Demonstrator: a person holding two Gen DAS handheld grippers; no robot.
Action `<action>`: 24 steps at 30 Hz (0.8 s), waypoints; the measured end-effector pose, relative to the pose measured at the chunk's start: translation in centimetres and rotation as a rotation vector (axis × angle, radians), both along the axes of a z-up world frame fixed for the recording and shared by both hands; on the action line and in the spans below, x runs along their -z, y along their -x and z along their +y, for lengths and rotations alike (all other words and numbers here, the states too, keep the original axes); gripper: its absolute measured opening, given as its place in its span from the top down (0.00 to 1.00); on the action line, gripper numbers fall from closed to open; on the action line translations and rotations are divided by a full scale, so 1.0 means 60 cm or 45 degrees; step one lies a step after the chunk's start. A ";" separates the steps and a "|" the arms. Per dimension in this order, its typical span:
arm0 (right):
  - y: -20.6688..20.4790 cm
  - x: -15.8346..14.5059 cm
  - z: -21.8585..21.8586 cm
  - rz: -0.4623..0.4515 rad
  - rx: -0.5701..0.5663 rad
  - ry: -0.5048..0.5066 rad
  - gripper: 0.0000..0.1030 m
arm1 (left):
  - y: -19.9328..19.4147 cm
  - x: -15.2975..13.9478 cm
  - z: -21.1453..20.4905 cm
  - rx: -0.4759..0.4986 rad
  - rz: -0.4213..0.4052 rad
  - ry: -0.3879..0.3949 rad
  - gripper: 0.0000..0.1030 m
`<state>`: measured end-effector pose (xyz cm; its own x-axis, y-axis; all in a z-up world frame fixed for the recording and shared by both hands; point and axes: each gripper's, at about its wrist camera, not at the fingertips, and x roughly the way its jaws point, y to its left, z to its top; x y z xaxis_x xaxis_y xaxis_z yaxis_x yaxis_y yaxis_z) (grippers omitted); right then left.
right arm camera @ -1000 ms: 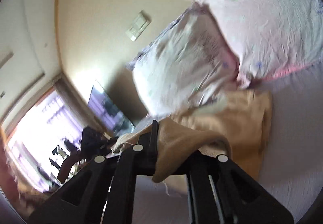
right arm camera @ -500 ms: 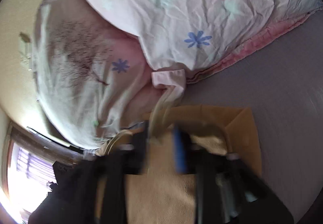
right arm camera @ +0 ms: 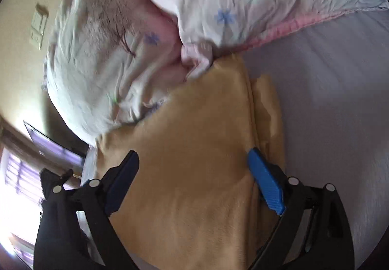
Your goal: Fold small clothes
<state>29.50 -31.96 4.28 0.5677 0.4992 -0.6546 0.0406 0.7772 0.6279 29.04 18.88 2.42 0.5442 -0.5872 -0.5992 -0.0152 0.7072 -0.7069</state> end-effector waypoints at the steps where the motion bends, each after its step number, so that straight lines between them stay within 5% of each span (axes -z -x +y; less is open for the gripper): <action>1: 0.006 0.000 0.000 -0.024 0.006 -0.013 0.12 | 0.012 0.009 -0.008 0.031 0.037 -0.019 0.16; 8: 0.046 -0.013 -0.044 -0.177 0.080 -0.233 0.07 | 0.055 0.016 -0.058 0.015 0.013 -0.167 0.17; 9: 0.045 -0.014 -0.048 -0.180 0.087 -0.244 0.07 | 0.056 0.016 -0.063 -0.018 0.013 -0.188 0.20; 11: 0.047 -0.008 -0.053 -0.169 0.097 -0.281 0.07 | 0.063 0.021 -0.071 -0.087 0.054 -0.206 0.41; 16: 0.052 -0.010 -0.056 -0.177 0.092 -0.318 0.07 | 0.068 0.049 -0.050 -0.142 0.175 0.032 0.77; 20: 0.060 -0.017 -0.059 -0.211 0.100 -0.339 0.07 | 0.069 0.049 -0.032 -0.140 0.183 0.253 0.82; 24: 0.071 -0.035 -0.075 -0.280 0.154 -0.356 0.07 | 0.051 -0.042 -0.087 -0.028 0.001 0.228 0.83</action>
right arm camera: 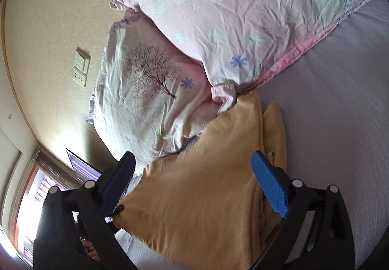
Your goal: Fold small clothes
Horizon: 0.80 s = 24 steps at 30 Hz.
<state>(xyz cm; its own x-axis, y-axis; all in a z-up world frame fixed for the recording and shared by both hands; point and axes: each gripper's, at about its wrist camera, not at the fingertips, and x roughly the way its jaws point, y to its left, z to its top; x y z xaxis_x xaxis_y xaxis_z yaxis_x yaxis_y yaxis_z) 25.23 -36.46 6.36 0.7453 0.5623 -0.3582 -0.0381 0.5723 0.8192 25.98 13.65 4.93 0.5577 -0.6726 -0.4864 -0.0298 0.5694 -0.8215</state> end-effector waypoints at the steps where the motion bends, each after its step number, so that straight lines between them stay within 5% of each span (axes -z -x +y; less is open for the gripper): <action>1: 0.003 -0.003 -0.004 -0.012 0.016 -0.004 0.07 | -0.009 -0.025 -0.030 0.042 -0.050 -0.008 0.84; 5: 0.018 -0.015 -0.037 -0.047 0.117 0.012 0.07 | -0.038 -0.092 -0.219 0.325 -0.233 -0.051 0.84; 11: 0.026 -0.002 -0.084 0.000 0.205 -0.003 0.07 | -0.045 -0.017 -0.496 0.793 -0.170 -0.167 0.84; 15: 0.020 -0.009 -0.076 0.002 0.165 0.064 0.07 | -0.037 0.000 -0.459 0.809 -0.086 0.086 0.79; 16: 0.018 -0.010 -0.074 0.005 0.148 0.068 0.07 | -0.034 -0.008 -0.436 0.766 -0.108 0.095 0.63; 18: 0.014 -0.011 -0.065 0.068 0.076 0.077 0.07 | -0.022 -0.027 -0.363 0.594 -0.177 0.039 0.32; 20: 0.016 -0.011 -0.060 0.114 0.023 0.107 0.07 | -0.012 -0.034 -0.304 0.452 -0.181 -0.078 0.31; 24: 0.002 0.021 -0.059 0.269 -0.061 0.059 0.07 | -0.021 -0.003 -0.257 0.409 -0.041 -0.225 0.31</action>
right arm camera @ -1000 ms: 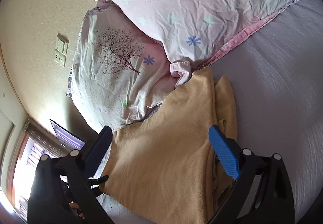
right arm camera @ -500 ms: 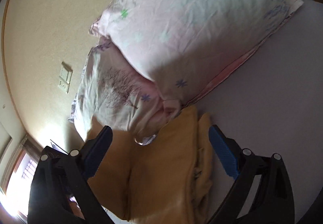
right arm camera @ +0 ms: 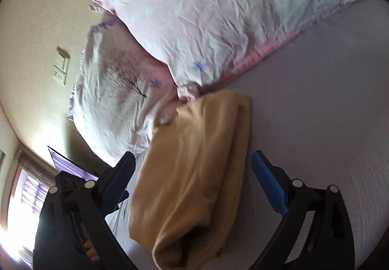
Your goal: Fold small clothes
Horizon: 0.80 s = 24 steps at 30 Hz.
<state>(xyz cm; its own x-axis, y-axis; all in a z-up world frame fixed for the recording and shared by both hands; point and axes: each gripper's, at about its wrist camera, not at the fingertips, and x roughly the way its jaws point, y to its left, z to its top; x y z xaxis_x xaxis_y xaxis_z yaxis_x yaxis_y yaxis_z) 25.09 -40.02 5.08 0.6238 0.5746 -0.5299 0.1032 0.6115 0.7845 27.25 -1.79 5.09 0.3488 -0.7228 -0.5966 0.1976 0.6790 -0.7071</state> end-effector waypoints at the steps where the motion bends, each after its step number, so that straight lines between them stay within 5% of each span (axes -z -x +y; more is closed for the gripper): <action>1: -0.004 0.010 0.001 0.036 -0.017 -0.026 0.07 | -0.002 0.014 -0.005 0.020 0.048 -0.011 0.31; 7: -0.013 0.032 0.030 0.119 -0.125 -0.020 0.15 | 0.000 0.045 -0.055 0.133 0.095 -0.014 0.31; 9: -0.011 0.033 0.046 0.126 -0.158 0.027 0.43 | 0.000 0.046 -0.066 0.126 0.063 -0.029 0.32; 11: -0.005 0.035 0.054 0.110 -0.156 0.071 0.64 | -0.005 0.050 -0.065 0.120 0.045 -0.032 0.52; 12: -0.001 0.032 0.058 0.084 -0.156 0.037 0.67 | -0.009 0.050 -0.071 0.128 0.026 -0.017 0.63; 19: 0.018 -0.011 0.179 -0.034 -0.385 0.110 0.71 | 0.067 0.011 0.050 0.065 -0.134 0.006 0.67; 22: 0.023 -0.003 0.227 0.022 -0.467 0.232 0.56 | 0.095 0.023 0.092 0.020 -0.125 -0.107 0.63; 24: 0.041 -0.028 0.210 -0.002 -0.351 0.324 0.46 | 0.112 0.026 0.121 -0.015 -0.115 -0.135 0.62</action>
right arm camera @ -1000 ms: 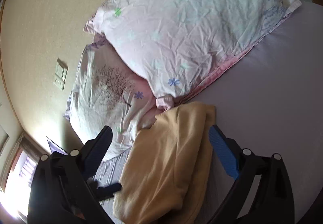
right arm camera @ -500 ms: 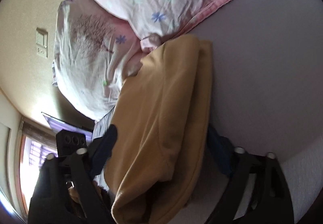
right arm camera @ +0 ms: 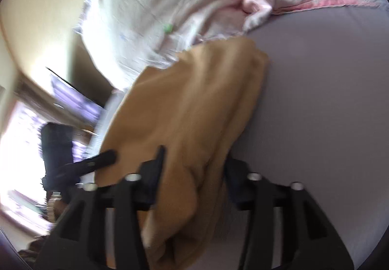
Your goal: Fold small clothes
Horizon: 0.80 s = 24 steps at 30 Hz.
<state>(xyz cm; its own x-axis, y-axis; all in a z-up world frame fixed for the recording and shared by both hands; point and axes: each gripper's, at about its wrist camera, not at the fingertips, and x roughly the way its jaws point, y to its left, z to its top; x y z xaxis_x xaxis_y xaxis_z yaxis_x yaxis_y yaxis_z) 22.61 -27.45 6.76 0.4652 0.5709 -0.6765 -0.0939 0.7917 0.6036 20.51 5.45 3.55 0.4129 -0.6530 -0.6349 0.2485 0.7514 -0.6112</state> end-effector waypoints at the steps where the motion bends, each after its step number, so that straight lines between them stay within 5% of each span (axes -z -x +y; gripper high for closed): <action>1: 0.011 -0.017 -0.017 -0.049 0.061 -0.029 0.45 | 0.016 -0.013 0.014 -0.031 -0.052 -0.004 0.62; 3: 0.037 -0.056 -0.046 -0.160 0.140 -0.162 0.28 | 0.045 -0.046 0.025 -0.047 -0.186 -0.021 0.58; 4: 0.050 -0.076 -0.048 -0.208 0.110 -0.272 0.23 | 0.053 -0.056 0.022 -0.038 -0.229 -0.018 0.44; 6: 0.061 -0.089 -0.025 -0.200 -0.013 -0.434 0.13 | 0.076 -0.079 0.000 0.022 -0.320 -0.013 0.34; 9: 0.064 -0.069 0.020 -0.090 -0.120 -0.497 0.12 | 0.087 -0.076 -0.056 0.160 -0.318 -0.032 0.31; 12: 0.050 -0.025 0.018 0.025 -0.020 -0.375 0.12 | 0.073 -0.043 -0.094 0.170 -0.224 -0.119 0.30; 15: 0.051 0.015 -0.010 0.091 0.042 -0.476 0.16 | 0.076 -0.028 -0.110 0.178 -0.234 -0.189 0.30; 18: 0.069 -0.014 -0.016 0.050 0.052 -0.395 0.12 | 0.100 -0.046 -0.110 0.173 -0.280 -0.225 0.29; 21: 0.123 -0.064 -0.002 -0.103 0.035 -0.235 0.02 | 0.140 -0.056 -0.096 0.120 -0.333 -0.279 0.10; 22: 0.147 -0.081 0.005 -0.148 0.035 -0.129 0.02 | 0.156 -0.057 -0.087 0.084 -0.341 -0.321 0.01; 24: 0.188 -0.096 0.023 -0.176 0.087 0.133 0.02 | 0.181 -0.052 -0.076 -0.027 -0.342 -0.454 0.01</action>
<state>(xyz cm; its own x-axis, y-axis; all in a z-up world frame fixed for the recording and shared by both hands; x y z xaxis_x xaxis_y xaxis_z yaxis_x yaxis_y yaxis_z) 11.32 -26.06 12.52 0.5934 0.4645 -0.6574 -0.1141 0.8570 0.5026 9.66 0.89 6.64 0.6048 -0.4023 -0.6873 0.3457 0.9101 -0.2284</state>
